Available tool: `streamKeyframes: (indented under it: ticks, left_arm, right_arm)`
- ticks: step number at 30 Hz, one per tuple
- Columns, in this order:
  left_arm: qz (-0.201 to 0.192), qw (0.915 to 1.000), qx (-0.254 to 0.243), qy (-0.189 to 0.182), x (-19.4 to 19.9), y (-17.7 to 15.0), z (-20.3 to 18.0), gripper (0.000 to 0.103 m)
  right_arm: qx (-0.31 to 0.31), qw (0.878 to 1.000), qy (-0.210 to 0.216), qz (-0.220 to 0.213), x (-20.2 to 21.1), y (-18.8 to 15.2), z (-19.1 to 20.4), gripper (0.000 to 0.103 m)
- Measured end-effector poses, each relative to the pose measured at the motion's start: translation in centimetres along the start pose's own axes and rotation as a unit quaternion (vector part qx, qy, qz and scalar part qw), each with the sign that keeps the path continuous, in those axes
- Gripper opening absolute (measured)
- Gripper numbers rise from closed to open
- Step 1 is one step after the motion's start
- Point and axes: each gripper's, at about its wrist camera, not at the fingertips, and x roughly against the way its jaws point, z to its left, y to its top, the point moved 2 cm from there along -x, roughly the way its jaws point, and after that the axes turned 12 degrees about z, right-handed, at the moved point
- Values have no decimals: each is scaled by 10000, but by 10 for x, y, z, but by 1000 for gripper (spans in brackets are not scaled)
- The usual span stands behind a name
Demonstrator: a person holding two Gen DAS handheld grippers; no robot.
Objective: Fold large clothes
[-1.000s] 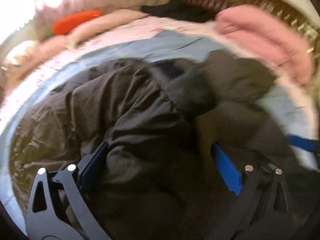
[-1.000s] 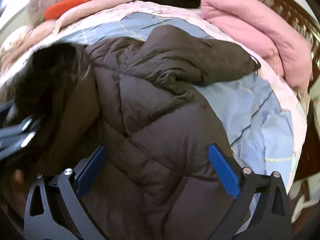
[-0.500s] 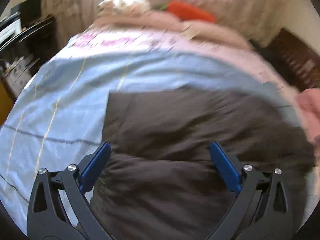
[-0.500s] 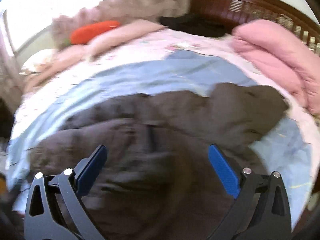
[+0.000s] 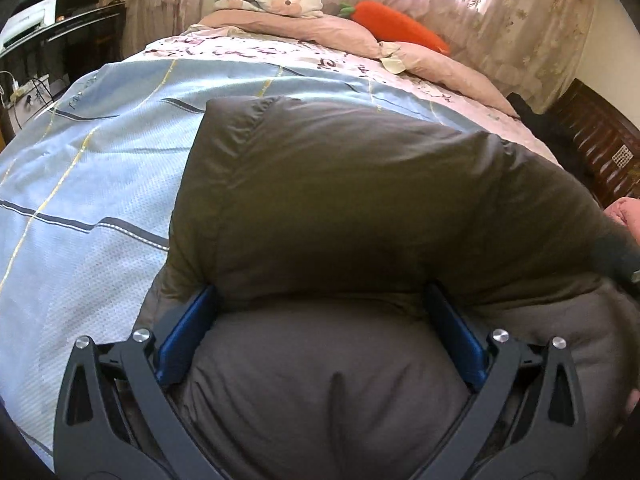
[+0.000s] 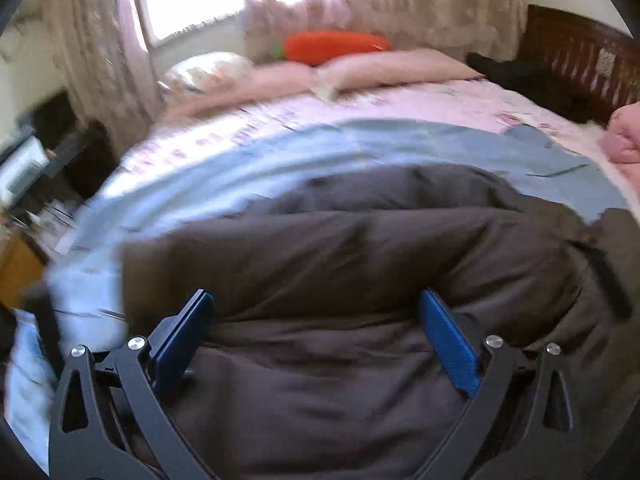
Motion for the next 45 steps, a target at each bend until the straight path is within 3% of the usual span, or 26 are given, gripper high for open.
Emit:
streamKeyframes:
  ticks: [1, 4, 5, 7, 10, 13, 15, 16, 18, 20, 24, 27, 28, 30, 32, 34, 36, 38, 41, 45]
  left_arm:
    - [-17, 10000, -11, 8, 0, 0, 0, 101]
    - [-66, 9999, -61, 70, 0, -4, -4, 101]
    - [-72, 9999, -72, 61, 1, -4, -5, 101]
    - [-87, 9998, -158, 98, 0, -6, -11, 101]
    - [-92, 9997, -154, 182, -1, -7, -10, 101]
    - [-90, 9998, -121, 144, -1, -7, -9, 101]
    - [-100, 9997, -128, 169, -1, -7, -9, 101]
    - [-100, 9997, -126, 167, -1, -7, -9, 101]
    - [-103, 9998, -121, 144, -1, -7, -9, 101]
    - [-110, 9997, -124, 159, -1, -8, -11, 101]
    - [-151, 9997, -109, 133, 0, -9, -11, 101]
    - [-195, 9997, -101, 102, 0, -9, -11, 101]
    - [-210, 9997, -100, 79, 0, -9, -11, 101]
    - [-201, 9997, -101, 120, -1, -9, -12, 101]
    - [-187, 9997, -96, 144, -1, -8, -12, 101]
    - [-206, 9996, -100, 145, 0, -8, -12, 101]
    - [-207, 9996, -101, 174, 2, -8, -12, 101]
    - [-88, 9994, -152, 293, 7, -5, -17, 101]
    - [162, 9982, -317, 481, 34, 4, -33, 101]
    - [-267, 9990, 57, -352, 101, 16, -78, 101]
  right_arm:
    - [29, 9999, -151, -11, 0, 0, -11, 95]
    - [348, 9930, -1119, -146, 5, -8, -48, 94]
    - [438, 9911, -1249, -132, 5, -13, -62, 94]
    - [395, 9929, -1121, 4, 3, -20, -75, 94]
    - [720, 9881, -1358, 26, 21, -11, -53, 94]
    - [774, 9933, -508, -694, 64, 0, -24, 100]
    - [534, 9968, -226, -550, 60, -1, -16, 102]
    - [469, 9982, -186, -314, 46, -5, -16, 102]
    - [564, 9958, -553, 471, 0, -26, -17, 102]
    - [852, 9938, -657, 285, 7, -29, -12, 102]
    - [324, 9986, 60, -420, 51, -14, -27, 102]
    - [505, 9972, -473, 290, 3, -32, -42, 102]
    - [887, 9941, -571, 254, -8, -44, -39, 102]
    - [1056, 9936, -386, 112, 5, -40, -34, 102]
    - [775, 9965, 300, 73, 29, -32, -48, 102]
    - [220, 9981, 567, -31, 50, -24, -74, 102]
    - [-738, 9952, 640, 17, 68, -23, -124, 102]
    - [-1652, 9847, 546, 88, 78, -36, -174, 102]
    - [-3081, 9507, 7, 356, 91, -75, -265, 102]
    - [-4495, 8922, -402, 149, 121, -125, -364, 102]
